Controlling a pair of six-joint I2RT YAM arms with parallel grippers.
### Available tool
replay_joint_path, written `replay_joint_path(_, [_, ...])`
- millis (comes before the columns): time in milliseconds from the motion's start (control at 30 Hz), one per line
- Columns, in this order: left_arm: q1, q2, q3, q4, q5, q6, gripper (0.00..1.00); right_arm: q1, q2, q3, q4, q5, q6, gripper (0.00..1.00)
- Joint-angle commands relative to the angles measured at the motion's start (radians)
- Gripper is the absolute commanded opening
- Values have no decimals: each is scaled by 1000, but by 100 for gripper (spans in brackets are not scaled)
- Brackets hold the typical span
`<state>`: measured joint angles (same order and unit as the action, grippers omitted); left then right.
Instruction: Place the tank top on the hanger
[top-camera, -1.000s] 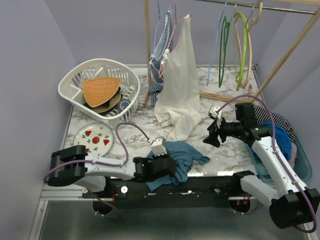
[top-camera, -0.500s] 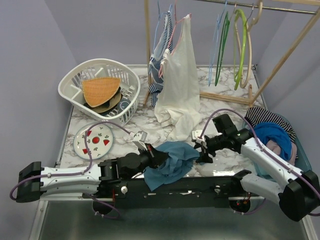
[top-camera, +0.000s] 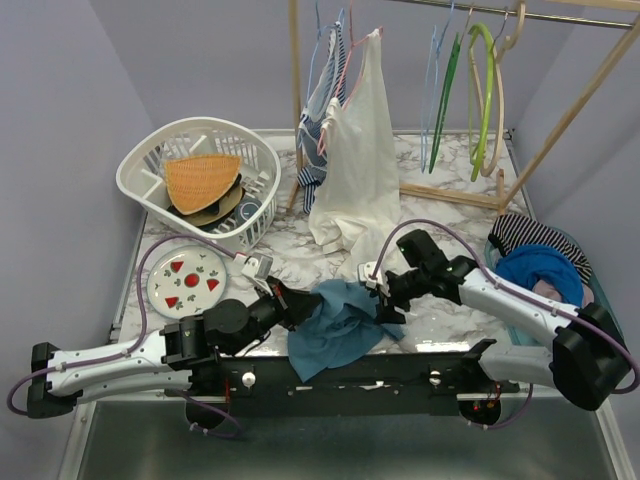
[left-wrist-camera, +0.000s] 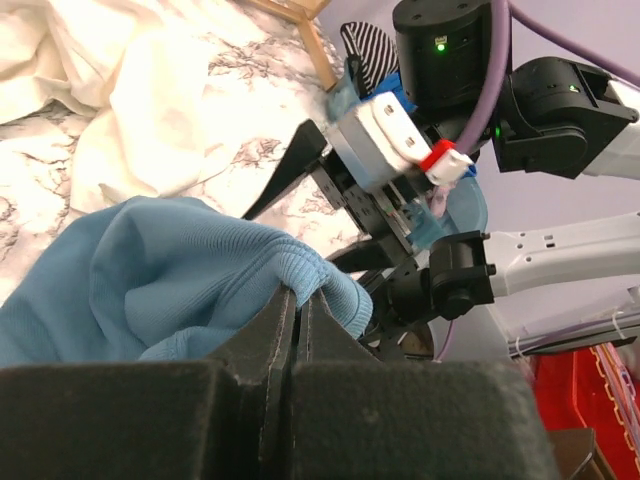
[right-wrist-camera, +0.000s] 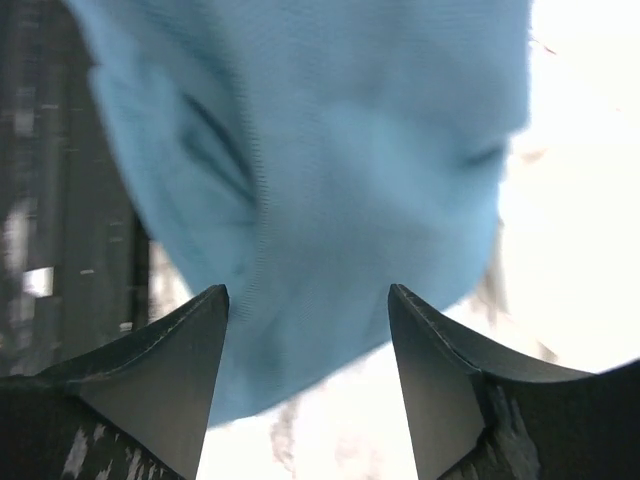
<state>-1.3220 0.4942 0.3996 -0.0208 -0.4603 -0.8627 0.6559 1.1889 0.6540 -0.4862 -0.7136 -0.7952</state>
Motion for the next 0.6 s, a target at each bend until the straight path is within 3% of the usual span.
replay_joint_path(0, [9,-3,48,-83,-37,65,0,14,40,15,142,180,89,72])
replay_joint_path(133, [9,14,74,-84,-38,88,0,16,66,32,126,209,114,58])
replay_joint_path(233, [12,20,96,-90,-44,111,0,17,83,58,75,171,113,36])
replay_joint_path(267, [14,18,103,-96,-49,116,0,21,81,65,60,177,113,23])
replay_joint_path(367, [17,18,154,-146,-61,151,0,22,40,136,-32,253,131,2])
replay_joint_path(567, [18,43,343,-217,0,326,0,-4,-155,372,-346,310,19,0])
